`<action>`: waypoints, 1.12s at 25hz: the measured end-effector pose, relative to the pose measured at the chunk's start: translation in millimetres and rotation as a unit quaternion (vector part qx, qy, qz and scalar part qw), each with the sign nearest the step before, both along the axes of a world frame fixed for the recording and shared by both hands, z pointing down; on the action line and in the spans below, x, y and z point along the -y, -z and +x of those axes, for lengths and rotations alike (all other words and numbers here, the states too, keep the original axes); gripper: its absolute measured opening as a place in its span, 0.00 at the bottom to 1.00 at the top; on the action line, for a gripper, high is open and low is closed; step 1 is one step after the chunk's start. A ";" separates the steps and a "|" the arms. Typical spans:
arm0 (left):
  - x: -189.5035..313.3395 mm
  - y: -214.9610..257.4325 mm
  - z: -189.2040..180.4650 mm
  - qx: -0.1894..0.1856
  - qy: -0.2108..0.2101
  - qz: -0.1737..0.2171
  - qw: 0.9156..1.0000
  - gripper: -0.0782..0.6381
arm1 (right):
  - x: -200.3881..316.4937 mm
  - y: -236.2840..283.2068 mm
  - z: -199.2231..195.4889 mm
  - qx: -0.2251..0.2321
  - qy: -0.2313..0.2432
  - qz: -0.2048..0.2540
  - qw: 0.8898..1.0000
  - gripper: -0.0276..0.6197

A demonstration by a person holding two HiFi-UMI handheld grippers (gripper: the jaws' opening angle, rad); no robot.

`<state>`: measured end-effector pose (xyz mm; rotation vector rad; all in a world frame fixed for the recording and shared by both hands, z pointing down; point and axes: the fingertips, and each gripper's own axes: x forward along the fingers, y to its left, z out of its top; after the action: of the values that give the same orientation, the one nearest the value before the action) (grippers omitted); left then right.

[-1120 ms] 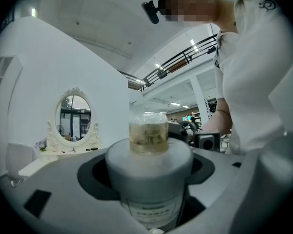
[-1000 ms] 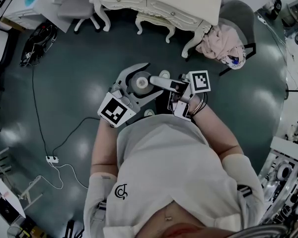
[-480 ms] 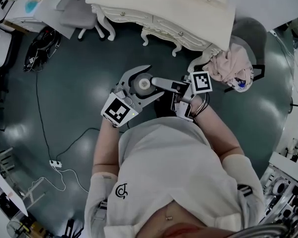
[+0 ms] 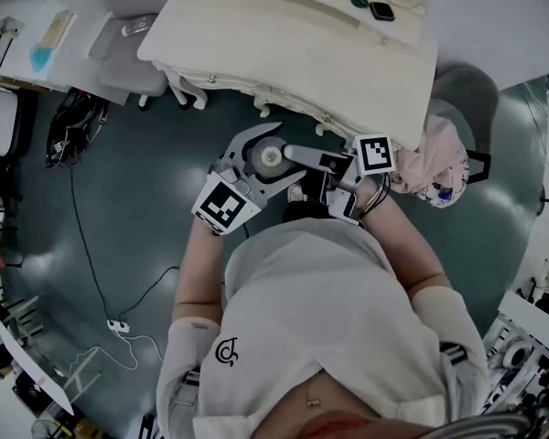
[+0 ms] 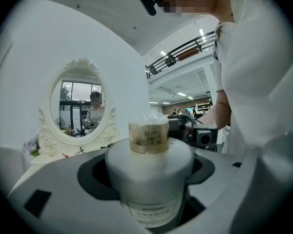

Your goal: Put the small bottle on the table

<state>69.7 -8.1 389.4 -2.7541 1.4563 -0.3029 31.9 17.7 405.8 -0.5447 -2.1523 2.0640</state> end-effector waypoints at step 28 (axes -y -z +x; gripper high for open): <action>209.1 -24.7 -122.8 -0.014 -0.183 -0.008 0.983 0.60 | 221.5 -30.2 -130.5 -0.028 -0.162 -0.031 0.986 0.61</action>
<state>-53.1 -217.2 414.1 -2.9711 0.9215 -0.2665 -98.6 -203.8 436.1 -0.1432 -2.2769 2.2785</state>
